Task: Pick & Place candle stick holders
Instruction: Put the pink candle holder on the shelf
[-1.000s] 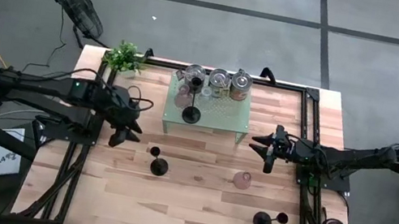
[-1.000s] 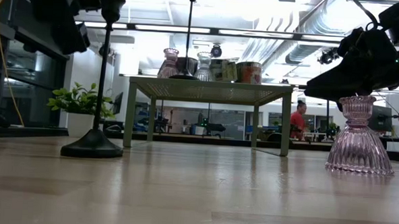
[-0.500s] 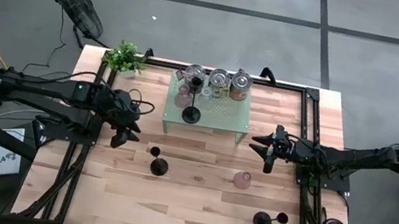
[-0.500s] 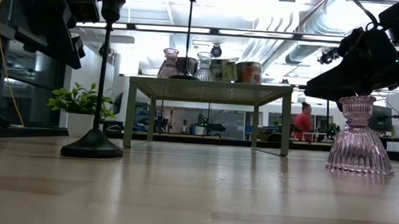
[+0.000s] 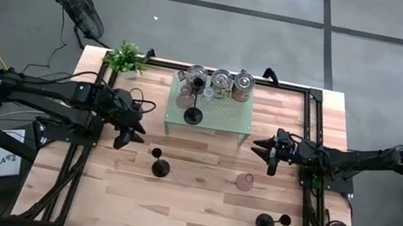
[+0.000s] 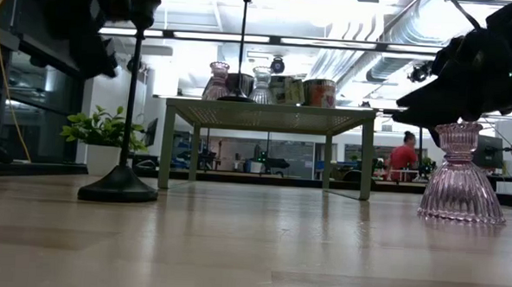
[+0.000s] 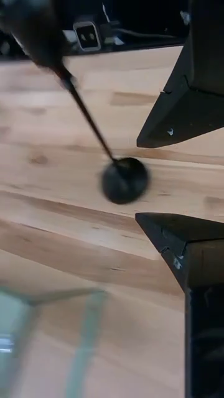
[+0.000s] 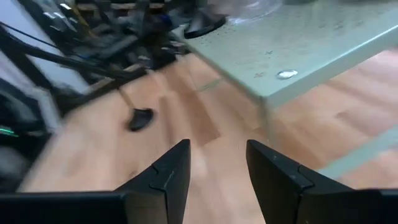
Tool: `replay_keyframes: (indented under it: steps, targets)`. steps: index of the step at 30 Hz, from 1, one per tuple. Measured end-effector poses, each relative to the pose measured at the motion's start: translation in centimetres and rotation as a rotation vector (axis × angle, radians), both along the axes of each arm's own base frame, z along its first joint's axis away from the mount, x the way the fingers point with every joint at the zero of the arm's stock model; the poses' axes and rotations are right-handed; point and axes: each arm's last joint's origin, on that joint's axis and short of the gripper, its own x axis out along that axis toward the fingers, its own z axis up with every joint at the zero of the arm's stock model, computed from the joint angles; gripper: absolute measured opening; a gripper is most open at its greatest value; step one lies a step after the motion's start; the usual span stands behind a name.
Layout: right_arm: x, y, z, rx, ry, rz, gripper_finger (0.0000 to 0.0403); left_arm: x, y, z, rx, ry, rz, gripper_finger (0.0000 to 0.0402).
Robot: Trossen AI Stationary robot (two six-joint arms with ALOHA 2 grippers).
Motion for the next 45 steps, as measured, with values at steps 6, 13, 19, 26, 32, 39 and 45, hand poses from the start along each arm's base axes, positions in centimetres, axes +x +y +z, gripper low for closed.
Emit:
replay_keyframes:
  steps: [6,13,19,26,32,39,45]
  targets:
    - [0.4,0.3,1.1,0.100,-0.034,0.084,0.0148,-0.3,0.3,1.6,0.130,-0.174,0.040,0.0177]
    - [0.9,0.4,4.2,0.100,0.101,0.082,0.0148,-2.3,0.5,1.5,0.259,-0.315,0.083,0.0177]
    - [0.2,0.7,7.5,0.190,0.284,0.059,0.0148,-4.0,0.4,-0.8,0.213,-0.427,0.117,0.0177]
    - [-1.2,1.3,9.9,0.366,0.447,0.049,0.0148,-5.1,0.2,-2.1,0.229,-0.609,0.091,0.0177]
    - [-0.4,2.1,10.4,0.436,0.527,0.120,0.0148,-5.6,0.3,-3.0,0.255,-0.663,0.127,0.0177]
    - [1.7,3.9,9.5,0.360,0.669,0.165,0.0148,-5.9,0.3,-3.3,0.294,-0.685,0.112,0.0177]
    - [3.5,5.5,7.8,0.288,0.805,0.164,0.0148,-6.1,0.3,-3.2,0.318,-0.700,0.106,0.0177]
